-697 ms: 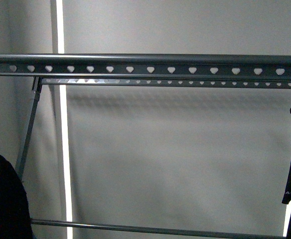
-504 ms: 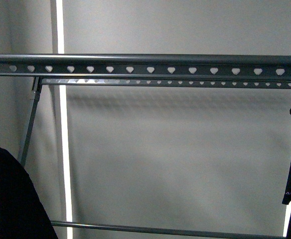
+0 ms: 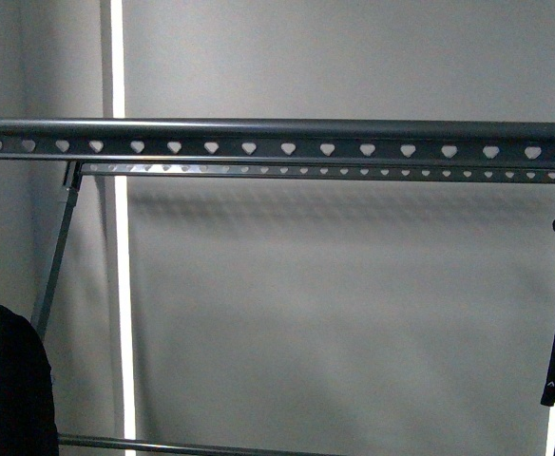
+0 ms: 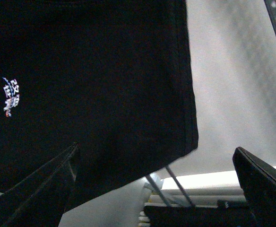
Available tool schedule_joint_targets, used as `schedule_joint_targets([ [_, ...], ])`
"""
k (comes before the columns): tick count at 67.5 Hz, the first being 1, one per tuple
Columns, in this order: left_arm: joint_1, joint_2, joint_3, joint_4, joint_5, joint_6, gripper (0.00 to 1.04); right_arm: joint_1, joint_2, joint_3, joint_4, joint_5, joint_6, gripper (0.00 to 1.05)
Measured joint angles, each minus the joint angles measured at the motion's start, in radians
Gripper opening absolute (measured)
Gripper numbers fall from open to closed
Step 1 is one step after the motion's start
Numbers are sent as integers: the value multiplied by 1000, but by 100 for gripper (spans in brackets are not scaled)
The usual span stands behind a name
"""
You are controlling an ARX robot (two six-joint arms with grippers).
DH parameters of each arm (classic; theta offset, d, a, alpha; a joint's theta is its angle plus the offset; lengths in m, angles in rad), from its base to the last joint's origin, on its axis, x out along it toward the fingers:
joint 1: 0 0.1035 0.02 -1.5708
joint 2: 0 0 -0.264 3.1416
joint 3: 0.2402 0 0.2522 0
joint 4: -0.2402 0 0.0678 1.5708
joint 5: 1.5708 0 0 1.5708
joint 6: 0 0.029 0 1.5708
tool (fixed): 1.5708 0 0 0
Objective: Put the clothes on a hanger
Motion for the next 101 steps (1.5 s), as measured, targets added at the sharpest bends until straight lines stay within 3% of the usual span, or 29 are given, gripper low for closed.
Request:
schedule_joint_targets([
  [7, 2, 164, 124, 52, -39, -77, 98, 0, 0, 0, 0, 0, 0, 97],
  [29, -7, 552, 405, 144, -89, -57, 98, 0, 0, 0, 0, 0, 0, 97],
  [42, -20, 618, 493, 132, -118, -18, 65, 0, 0, 0, 0, 0, 0, 97],
  [62, -43, 581, 462, 124, -105, 35, 20, 0, 0, 0, 0, 0, 0, 97],
  [70, -44, 554, 418, 104, -75, 20, 8, 0, 0, 0, 0, 0, 0, 97],
  [85, -57, 402, 263, 90, 77, 105, 5, 0, 0, 0, 0, 0, 0, 97],
  [90, -70, 257, 177, 82, 259, 200, 5, 0, 0, 0, 0, 0, 0, 97],
  [93, -74, 170, 158, 4, 402, 286, 5, 0, 0, 0, 0, 0, 0, 97],
  [101, -75, 56, 152, -190, 649, 480, 5, 0, 0, 0, 0, 0, 0, 97],
])
